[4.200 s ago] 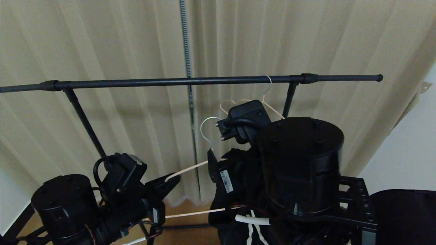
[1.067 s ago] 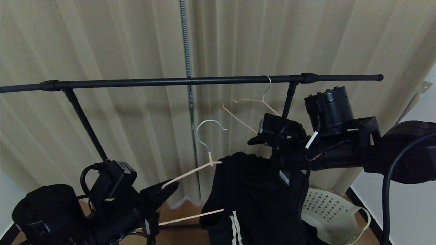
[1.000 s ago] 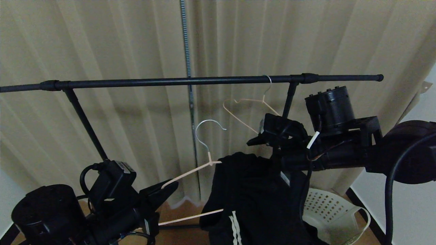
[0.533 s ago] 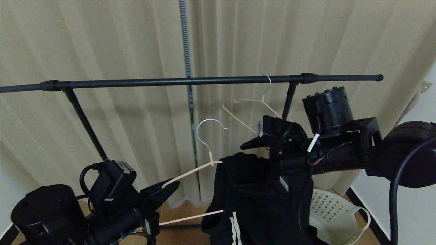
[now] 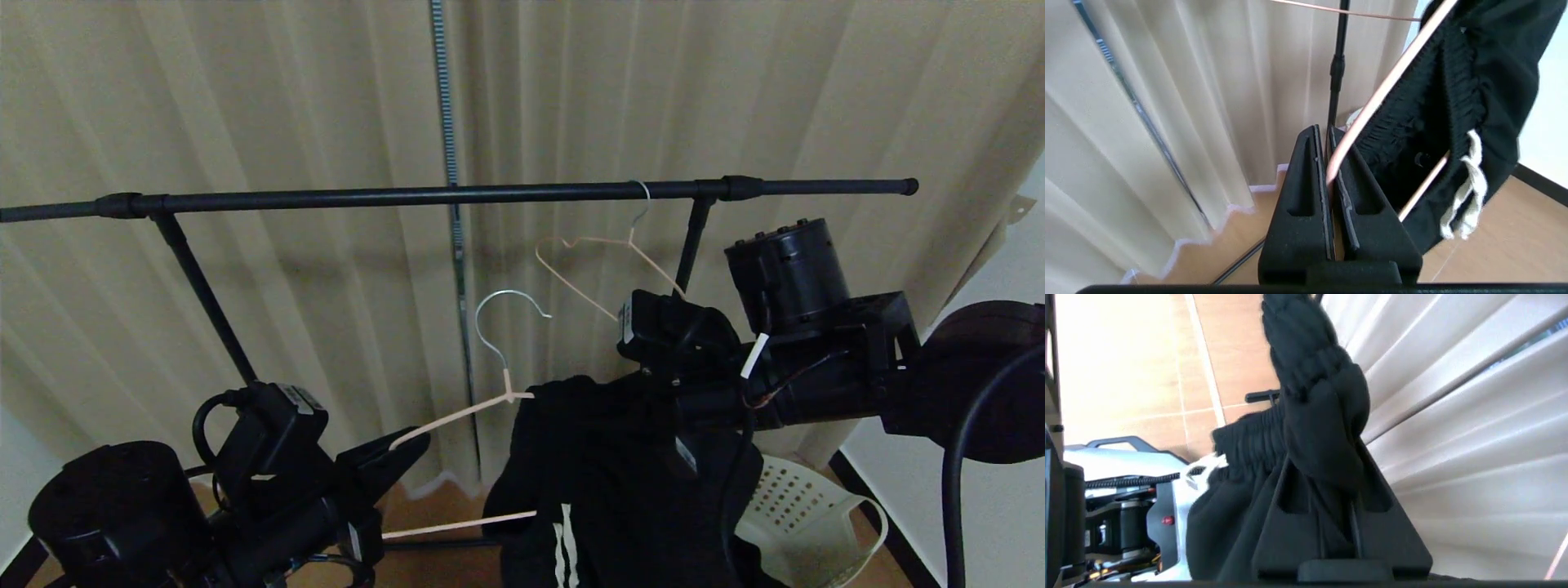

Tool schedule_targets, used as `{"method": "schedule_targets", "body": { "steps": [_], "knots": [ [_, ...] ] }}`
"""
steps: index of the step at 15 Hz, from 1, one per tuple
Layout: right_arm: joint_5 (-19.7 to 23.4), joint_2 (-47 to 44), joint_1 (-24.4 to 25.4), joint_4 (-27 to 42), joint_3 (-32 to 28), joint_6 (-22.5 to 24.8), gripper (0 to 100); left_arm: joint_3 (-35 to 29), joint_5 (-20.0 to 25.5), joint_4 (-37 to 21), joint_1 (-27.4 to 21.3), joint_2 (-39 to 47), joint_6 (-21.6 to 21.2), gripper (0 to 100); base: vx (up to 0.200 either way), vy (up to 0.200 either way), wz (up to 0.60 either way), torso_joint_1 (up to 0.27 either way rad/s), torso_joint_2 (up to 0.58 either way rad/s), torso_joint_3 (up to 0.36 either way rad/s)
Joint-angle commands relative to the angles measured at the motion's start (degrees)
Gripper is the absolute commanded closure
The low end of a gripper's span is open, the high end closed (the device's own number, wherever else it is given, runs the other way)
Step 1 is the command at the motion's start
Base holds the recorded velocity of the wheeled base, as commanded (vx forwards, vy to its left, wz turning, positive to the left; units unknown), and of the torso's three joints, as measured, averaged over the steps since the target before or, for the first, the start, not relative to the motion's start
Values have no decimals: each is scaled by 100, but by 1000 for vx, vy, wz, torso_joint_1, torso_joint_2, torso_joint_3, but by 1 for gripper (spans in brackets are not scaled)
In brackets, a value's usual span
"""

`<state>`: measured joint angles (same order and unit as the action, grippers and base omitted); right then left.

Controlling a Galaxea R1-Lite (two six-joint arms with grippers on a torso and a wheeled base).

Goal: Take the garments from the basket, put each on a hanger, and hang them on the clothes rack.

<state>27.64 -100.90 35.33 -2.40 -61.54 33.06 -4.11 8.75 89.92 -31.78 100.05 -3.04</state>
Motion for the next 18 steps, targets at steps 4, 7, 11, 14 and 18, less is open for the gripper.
{"method": "schedule_targets", "body": {
  "steps": [4, 7, 11, 14, 18],
  "knots": [
    [5, 106, 9, -15, 107, -10, 100, -20, 4, 8, -4, 67, -48, 100, 0, 0, 0, 0, 0, 0],
    [-4, 150, 9, -15, 151, -1, 100, -29, 4, 8, -4, 85, -48, 100, 0, 0, 0, 0, 0, 0],
    [-4, 167, 9, -24, 168, -10, 100, -20, 197, 8, -4, 67, -39, 100, 0, 0, 0, 0, 0, 0],
    [-4, 273, 9, -15, 221, -10, 100, -37, 223, 8, -4, 85, -39, 0, 0, 0, 0, 0, 0, 0],
    [-4, 273, 9, -15, 256, -10, 100, -20, 232, 8, -30, 85, -4, 0, 0, 0, 0, 0, 0, 0]
  ]
}}
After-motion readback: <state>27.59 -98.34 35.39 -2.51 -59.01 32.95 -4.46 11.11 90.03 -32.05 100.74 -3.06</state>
